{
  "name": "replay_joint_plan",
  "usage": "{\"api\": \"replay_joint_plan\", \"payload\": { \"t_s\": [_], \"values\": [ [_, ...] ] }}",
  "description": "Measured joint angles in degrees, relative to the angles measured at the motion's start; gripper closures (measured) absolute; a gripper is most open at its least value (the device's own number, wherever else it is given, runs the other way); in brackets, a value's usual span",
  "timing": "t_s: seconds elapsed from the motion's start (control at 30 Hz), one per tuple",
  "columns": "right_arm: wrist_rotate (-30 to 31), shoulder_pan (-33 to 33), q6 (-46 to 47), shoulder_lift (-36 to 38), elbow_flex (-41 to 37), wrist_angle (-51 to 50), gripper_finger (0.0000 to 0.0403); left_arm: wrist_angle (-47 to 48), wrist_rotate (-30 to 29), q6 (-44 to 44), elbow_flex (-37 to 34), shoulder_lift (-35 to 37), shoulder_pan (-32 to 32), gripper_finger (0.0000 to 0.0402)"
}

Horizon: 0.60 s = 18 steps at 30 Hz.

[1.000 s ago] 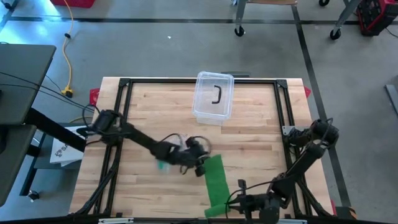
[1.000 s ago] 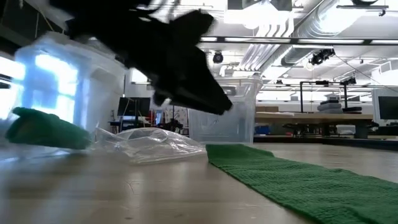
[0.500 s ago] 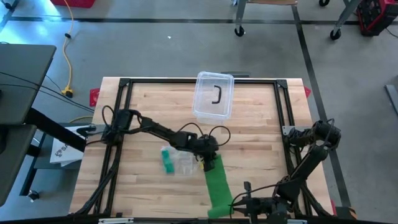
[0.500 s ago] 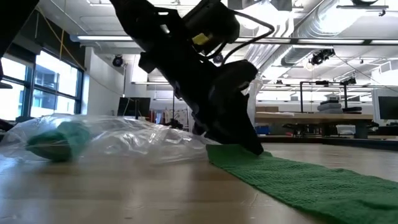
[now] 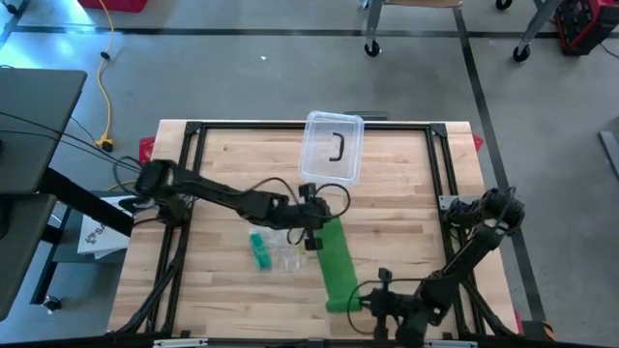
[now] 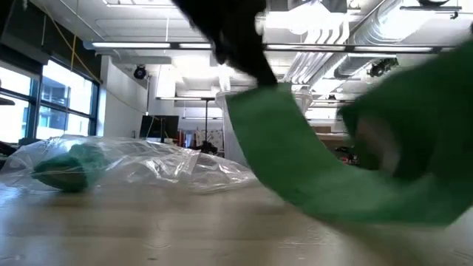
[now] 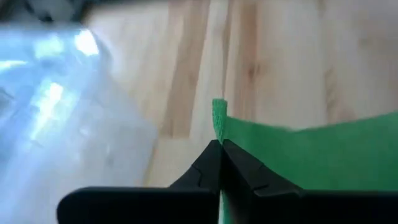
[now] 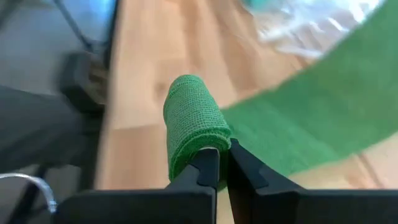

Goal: Roll bandage
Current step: Roll the green bandage

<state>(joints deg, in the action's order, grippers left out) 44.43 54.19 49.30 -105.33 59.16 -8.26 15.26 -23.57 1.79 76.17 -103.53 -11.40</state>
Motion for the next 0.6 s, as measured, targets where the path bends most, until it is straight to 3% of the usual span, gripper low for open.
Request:
{"api": "replay_joint_plan", "payload": {
  "t_s": [0.17, 0.23, 0.4, 0.5, 0.6],
  "values": [
    [-1.59, -4.13, 1.67, -0.57, -0.01, -6.03, 0.04, -0.65, -3.68, -4.86, 3.7, 7.73, -3.63, 0.04],
    [-2.4, -5.89, -0.39, -0.29, -1.75, -4.12, 0.04, -0.69, -5.68, -6.66, 5.3, 9.0, -5.25, 0.0401],
    [-7.51, -10.24, -3.39, 0.89, -12.8, 12.16, 0.04, -0.4, -9.16, -10.32, 9.75, 9.66, -9.65, 0.0401],
    [-8.58, -11.76, -2.19, 1.08, -20.33, 26.04, 0.04, -0.58, -9.61, -10.53, 10.94, 9.75, -11.57, 0.0401],
    [-8.66, -12.61, -0.46, 1.05, -24.9, 34.8, 0.04, -0.16, -13.98, -11.49, 11.11, 9.53, -12.62, 0.0401]
  ]
}}
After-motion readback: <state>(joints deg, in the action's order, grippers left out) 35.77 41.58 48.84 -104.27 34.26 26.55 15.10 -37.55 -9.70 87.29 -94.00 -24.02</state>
